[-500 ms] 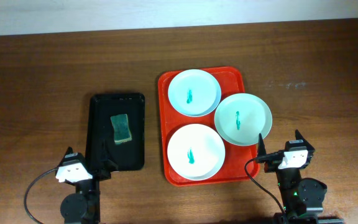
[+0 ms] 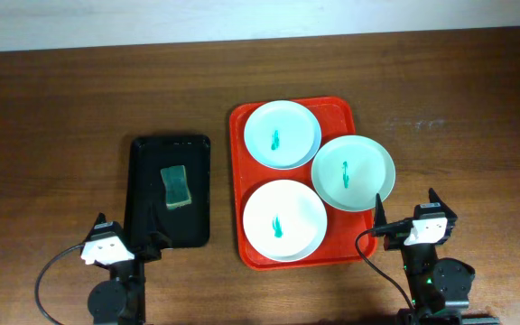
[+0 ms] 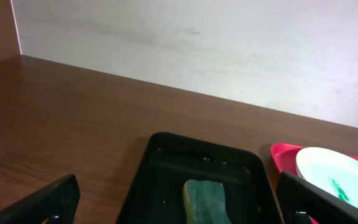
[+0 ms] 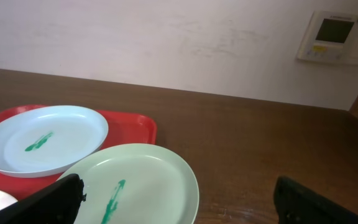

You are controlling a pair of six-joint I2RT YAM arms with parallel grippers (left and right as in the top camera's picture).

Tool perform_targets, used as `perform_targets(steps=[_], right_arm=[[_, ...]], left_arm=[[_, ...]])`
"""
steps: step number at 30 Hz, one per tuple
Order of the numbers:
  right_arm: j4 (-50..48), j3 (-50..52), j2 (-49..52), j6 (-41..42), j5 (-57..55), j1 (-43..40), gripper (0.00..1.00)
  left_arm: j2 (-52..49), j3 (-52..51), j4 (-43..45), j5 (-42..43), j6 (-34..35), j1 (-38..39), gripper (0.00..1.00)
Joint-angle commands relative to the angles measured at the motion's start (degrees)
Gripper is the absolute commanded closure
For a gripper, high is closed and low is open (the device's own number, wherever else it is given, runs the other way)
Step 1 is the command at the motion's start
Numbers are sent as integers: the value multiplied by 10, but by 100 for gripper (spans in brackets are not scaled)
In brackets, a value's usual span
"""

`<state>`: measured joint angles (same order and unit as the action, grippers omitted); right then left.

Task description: Clean dirty plates on tray and stack at the side

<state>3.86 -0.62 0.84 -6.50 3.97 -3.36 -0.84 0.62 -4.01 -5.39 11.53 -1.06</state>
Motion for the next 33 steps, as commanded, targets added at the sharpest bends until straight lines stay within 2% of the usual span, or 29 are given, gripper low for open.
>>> perform_targets(steps=[1, 33], right_arm=[[3, 3, -4, -3, -1, -4, 2], [3, 3, -4, -3, -1, -4, 2]], left_arm=[[2, -1, -2, -4, -9, 3, 1], [2, -1, -2, -4, -9, 3, 1]])
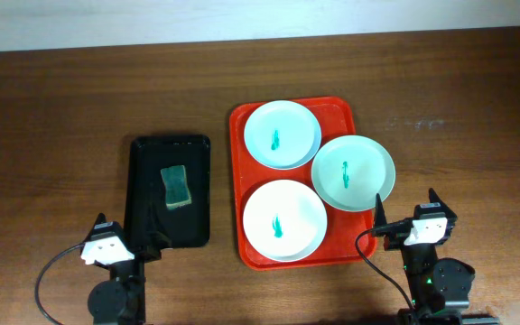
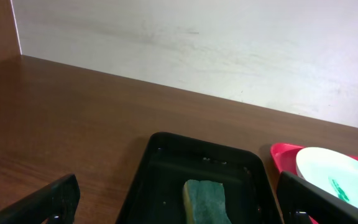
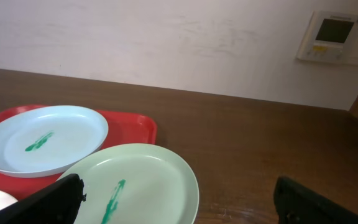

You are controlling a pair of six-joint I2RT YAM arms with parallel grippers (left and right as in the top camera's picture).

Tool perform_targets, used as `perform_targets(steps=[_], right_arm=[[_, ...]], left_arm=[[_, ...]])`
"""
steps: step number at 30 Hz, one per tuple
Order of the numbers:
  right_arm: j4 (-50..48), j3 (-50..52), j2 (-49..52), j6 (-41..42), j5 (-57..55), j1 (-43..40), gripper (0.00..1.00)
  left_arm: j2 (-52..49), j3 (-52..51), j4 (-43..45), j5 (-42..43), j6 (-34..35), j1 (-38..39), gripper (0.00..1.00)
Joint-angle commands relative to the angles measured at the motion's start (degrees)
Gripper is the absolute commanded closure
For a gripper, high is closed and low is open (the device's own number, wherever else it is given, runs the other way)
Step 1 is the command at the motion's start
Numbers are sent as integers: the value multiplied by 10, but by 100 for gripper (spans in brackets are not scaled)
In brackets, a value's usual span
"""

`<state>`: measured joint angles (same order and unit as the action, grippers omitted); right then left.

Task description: Clean dirty plates on tray and stack at the side

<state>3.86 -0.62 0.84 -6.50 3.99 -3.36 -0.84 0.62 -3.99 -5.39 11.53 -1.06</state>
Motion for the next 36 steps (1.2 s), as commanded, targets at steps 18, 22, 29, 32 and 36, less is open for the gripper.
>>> perform_targets(steps=[18, 22, 29, 32, 36], right_arm=[[3, 3, -4, -3, -1, -4, 2], [3, 3, -4, -3, -1, -4, 2], [2, 3, -4, -3, 14, -4, 2], [0, 3, -4, -1, 33, -4, 2], [-11, 3, -3, 20, 99, -4, 2]], left_arm=[[2, -1, -2, -4, -9, 3, 1], [2, -1, -2, -4, -9, 3, 1], [2, -1, 10, 119, -7, 3, 1], [2, -1, 7, 205, -7, 3, 1], [2, -1, 18, 247, -7, 3, 1]])
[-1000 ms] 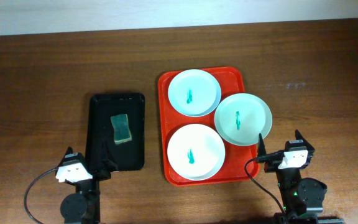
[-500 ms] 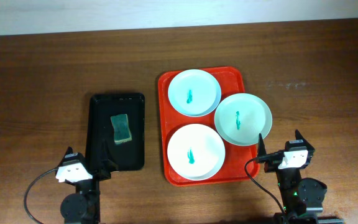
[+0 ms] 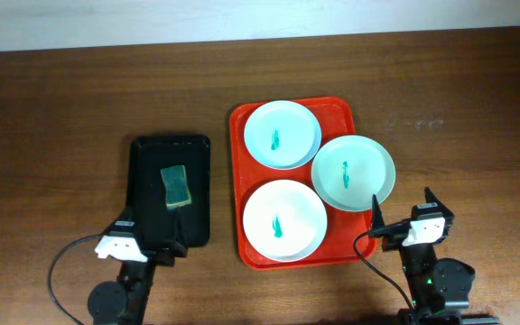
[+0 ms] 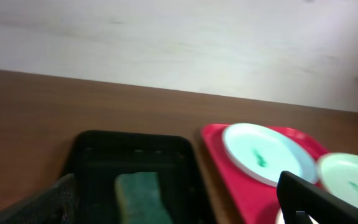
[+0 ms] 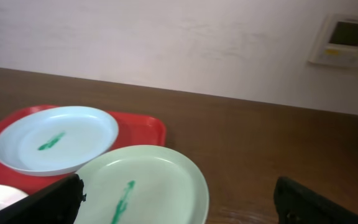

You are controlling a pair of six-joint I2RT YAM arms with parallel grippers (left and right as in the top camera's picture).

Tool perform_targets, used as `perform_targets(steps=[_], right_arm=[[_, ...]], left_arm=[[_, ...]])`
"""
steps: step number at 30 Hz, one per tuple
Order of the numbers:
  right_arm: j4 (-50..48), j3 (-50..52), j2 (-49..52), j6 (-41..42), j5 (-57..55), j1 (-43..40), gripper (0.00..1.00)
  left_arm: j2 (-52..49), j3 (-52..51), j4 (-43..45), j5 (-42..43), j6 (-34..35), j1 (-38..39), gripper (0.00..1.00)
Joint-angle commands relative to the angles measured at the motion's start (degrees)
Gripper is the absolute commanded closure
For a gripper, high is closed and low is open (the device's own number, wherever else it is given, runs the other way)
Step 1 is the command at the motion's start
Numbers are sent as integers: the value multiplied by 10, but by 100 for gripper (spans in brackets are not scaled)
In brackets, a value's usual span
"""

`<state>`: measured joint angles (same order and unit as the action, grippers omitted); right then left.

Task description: Clean dirty plates on tray and stack at the side

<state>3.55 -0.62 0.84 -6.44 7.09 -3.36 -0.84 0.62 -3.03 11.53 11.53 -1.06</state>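
Observation:
A red tray [image 3: 341, 116] holds three plates, each streaked green: a pale blue one [image 3: 283, 134] at the back, a pale green one [image 3: 353, 172] overhanging the right rim, a white one [image 3: 284, 220] in front. A green sponge [image 3: 178, 185] lies in a black tray [image 3: 143, 194]. My left gripper [image 3: 145, 242] stands open at the black tray's near edge, the sponge [image 4: 138, 196] ahead of it. My right gripper [image 3: 403, 215] is open near the table's front, just right of the red tray, facing the green plate [image 5: 145, 186].
Bare brown tabletop surrounds both trays, with a wide stretch to the right of the red tray [image 5: 148, 127] and at far left. A white wall runs along the back, with a small wall panel [image 5: 345, 40] at right.
My left gripper has shifted right and turned toward the red tray; its view now takes in two plates. My right gripper has turned slightly left. Nothing was taken hold of.
Both grippers stood open and still near the front edge through the first two moments, plates and sponge untouched. By now the left arm has swung right along the black tray's near edge and the right has turned a little.

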Motion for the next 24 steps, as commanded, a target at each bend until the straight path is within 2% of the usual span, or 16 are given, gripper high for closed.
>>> perform_targets(steps=[1, 5, 10, 13, 18, 21, 24], right_arm=[[-18, 3, -3, 32, 90, -4, 2], [-58, -13, -3, 61, 208, -4, 2], [30, -122, 2, 95, 238, -4, 2], [122, -217, 35, 124, 238, -4, 2], [351, -395, 145, 141, 238, -4, 2], [513, -507, 251, 144, 238, -4, 2], [534, -534, 303, 145, 244, -4, 2]], left_arm=[[2, -1, 17, 81, -7, 3, 1], [2, 26, 46, 93, -7, 3, 1], [-51, 155, -34, 87, -10, 3, 1], [-137, 245, -101, 84, -10, 3, 1], [-323, 432, -271, 88, -10, 3, 1], [-441, 540, -387, 75, -10, 3, 1], [-507, 567, -425, 71, -10, 3, 1]])
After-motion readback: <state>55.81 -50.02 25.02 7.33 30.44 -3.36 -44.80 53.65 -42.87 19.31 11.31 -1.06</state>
